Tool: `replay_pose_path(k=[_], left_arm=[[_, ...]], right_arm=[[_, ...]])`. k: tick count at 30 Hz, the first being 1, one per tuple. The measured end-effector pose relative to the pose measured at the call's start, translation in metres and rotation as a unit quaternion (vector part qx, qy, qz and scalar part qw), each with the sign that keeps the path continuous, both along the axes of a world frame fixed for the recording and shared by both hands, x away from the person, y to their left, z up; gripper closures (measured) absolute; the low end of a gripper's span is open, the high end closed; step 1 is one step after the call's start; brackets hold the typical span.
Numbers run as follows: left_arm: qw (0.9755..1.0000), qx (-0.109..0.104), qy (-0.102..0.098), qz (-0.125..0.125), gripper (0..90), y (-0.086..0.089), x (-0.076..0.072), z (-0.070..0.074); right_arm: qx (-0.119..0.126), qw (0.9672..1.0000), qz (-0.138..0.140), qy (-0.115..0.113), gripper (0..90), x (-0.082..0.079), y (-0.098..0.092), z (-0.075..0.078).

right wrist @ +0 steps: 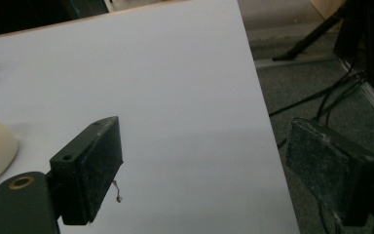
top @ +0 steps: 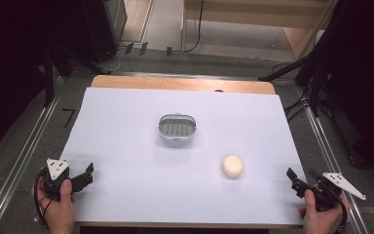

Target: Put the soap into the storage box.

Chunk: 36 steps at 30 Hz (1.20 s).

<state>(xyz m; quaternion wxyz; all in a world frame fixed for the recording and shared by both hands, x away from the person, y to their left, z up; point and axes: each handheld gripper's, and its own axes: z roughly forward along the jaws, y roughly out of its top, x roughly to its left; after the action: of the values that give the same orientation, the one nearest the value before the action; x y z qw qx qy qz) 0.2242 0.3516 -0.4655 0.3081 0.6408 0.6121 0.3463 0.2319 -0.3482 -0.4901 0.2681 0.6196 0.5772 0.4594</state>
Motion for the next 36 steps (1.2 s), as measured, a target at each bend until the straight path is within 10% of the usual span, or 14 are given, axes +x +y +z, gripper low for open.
replay_pose_path(k=[9,14,23,36], left_arm=[[1.0000,0.001,-0.001,-0.001,14.3,-0.001,0.000,0.000],[1.0000,0.003,0.003,-0.002,14.3,-0.001,0.001,0.000],[1.0000,0.003,0.001,-0.001,14.3,-0.001,0.000,0.000],[1.0000,0.003,0.001,-0.002,14.3,-0.001,0.000,0.000]], right_arm=[[-0.018,0.9997,-0.002,0.017,26.1,0.002,0.005,0.003],[-0.025,0.9978,0.053,0.032,31.6,0.006,0.009,0.013],[-0.032,0.9851,0.142,0.091,30.9,0.011,0.022,0.020],[-0.051,0.9730,0.174,0.144,26.0,0.014,0.041,0.032]])
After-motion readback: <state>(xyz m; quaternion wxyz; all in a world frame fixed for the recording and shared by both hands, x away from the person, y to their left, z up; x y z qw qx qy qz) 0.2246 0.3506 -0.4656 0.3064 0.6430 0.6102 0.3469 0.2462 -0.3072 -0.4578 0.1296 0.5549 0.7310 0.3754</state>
